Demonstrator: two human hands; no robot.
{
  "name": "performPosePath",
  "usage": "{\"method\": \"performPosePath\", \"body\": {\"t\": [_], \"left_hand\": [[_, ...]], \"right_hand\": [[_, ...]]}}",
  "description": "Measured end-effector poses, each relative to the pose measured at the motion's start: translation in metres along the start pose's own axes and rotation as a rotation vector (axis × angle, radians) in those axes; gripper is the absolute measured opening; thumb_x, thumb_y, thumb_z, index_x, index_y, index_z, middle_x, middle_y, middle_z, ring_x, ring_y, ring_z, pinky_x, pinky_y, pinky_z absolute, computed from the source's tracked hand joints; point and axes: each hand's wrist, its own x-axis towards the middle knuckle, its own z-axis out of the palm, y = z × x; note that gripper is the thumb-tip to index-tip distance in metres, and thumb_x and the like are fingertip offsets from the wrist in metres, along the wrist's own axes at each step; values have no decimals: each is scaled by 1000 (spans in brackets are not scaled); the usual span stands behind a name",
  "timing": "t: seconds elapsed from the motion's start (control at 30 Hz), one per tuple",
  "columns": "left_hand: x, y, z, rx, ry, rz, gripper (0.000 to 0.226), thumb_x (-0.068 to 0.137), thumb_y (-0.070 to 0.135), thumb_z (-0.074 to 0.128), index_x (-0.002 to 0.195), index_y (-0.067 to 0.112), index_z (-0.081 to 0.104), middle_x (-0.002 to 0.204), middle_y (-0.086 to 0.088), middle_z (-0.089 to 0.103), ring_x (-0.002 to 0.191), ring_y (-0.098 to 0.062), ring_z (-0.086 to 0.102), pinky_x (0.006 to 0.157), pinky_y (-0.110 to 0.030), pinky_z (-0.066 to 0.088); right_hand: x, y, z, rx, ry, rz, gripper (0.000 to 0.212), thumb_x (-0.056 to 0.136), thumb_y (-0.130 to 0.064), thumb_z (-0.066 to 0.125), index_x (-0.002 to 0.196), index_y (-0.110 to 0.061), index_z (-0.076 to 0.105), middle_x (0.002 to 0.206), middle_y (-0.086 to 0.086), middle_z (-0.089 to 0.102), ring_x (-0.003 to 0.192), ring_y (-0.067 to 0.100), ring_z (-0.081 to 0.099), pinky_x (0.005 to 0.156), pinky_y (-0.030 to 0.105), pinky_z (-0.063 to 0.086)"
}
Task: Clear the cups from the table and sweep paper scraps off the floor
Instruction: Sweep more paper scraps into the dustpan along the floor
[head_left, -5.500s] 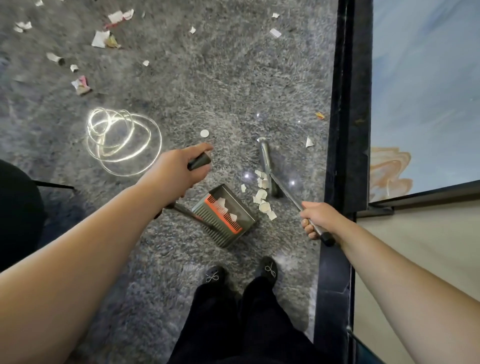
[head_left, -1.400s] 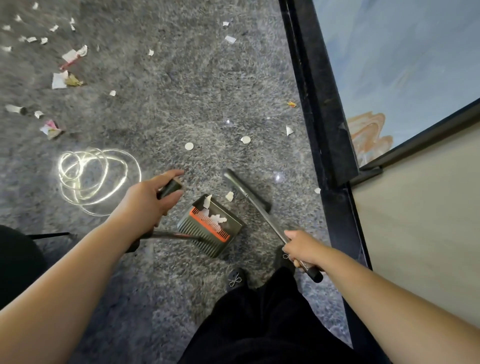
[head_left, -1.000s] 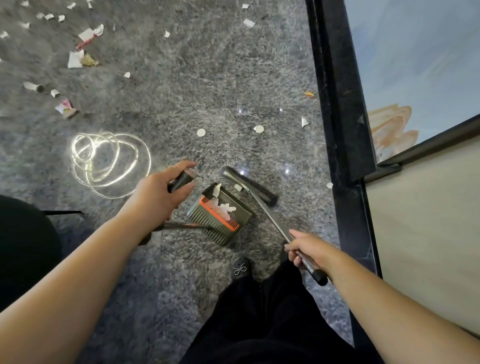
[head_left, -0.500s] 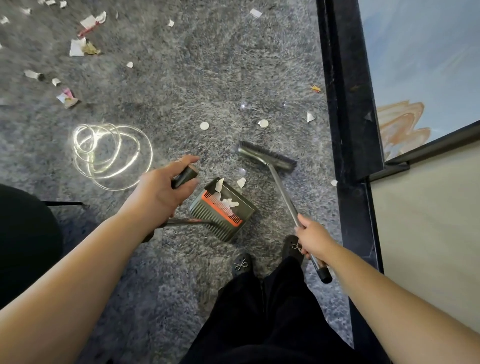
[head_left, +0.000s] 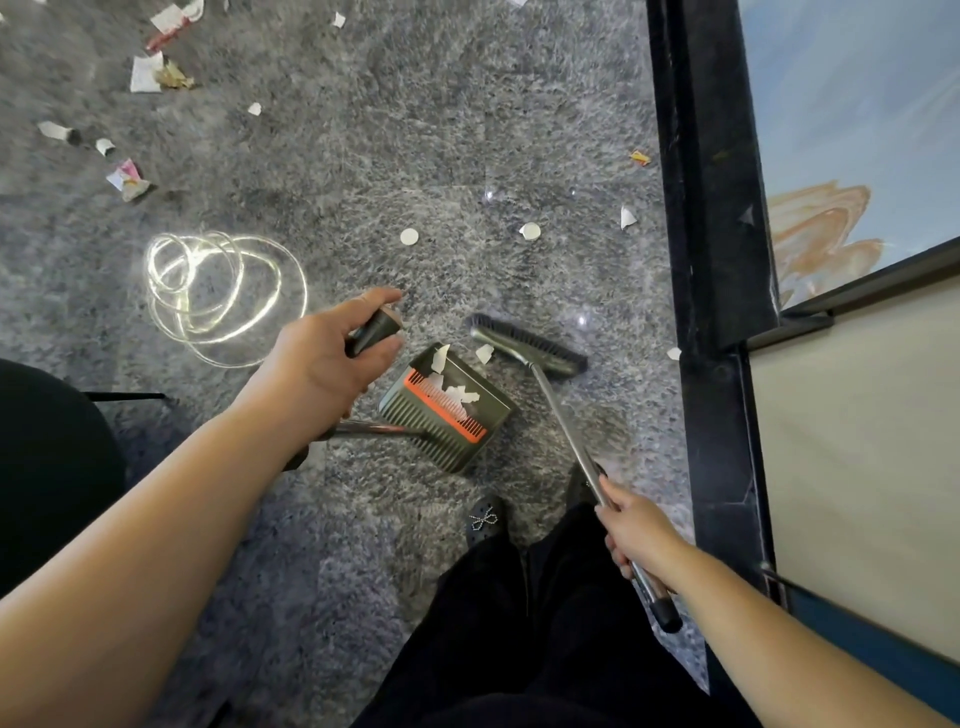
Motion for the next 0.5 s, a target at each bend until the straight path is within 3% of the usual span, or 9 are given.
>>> {"method": "performPosePath", "body": {"t": [0.1,0.33,0.43,0.5], "left_hand": [[2,3,1,15,-4,-5,43,91,38,65,129,51,52,74,14,62,47,2,57,47,-12,41],[0,6,-3,10,-8,-31,43,91,38,65,128,54,52,68,16,58,42,2,55,43,-11,38],[1,8,-1,21,-19,-21,43,91,39,64,130,51,51,70,15,58,42,0,53,49,-18,41],[4,10,0,33,-18,-11,42,92,38,64,130,50,52,69,13,59,40,-1,53,46,-15,40]], "right_hand": [[-19,9,-2,-2,-47,-6,55,99,-20,47,147,-40,29,61,4,51,40,12,42,40,23,39],[-53,6,-15,17,-54,-56,54,99,-21,48,147,-39,30,57,3,50,39,11,41,39,23,37],[-49,-11,-23,-84,-14,-81,54,100,-19,46,149,-35,28,66,6,55,40,13,43,39,23,38],[-39,-27,-32,-183,15,-88,54,100,-18,44,150,-31,27,78,5,58,46,15,48,40,25,40]]}}
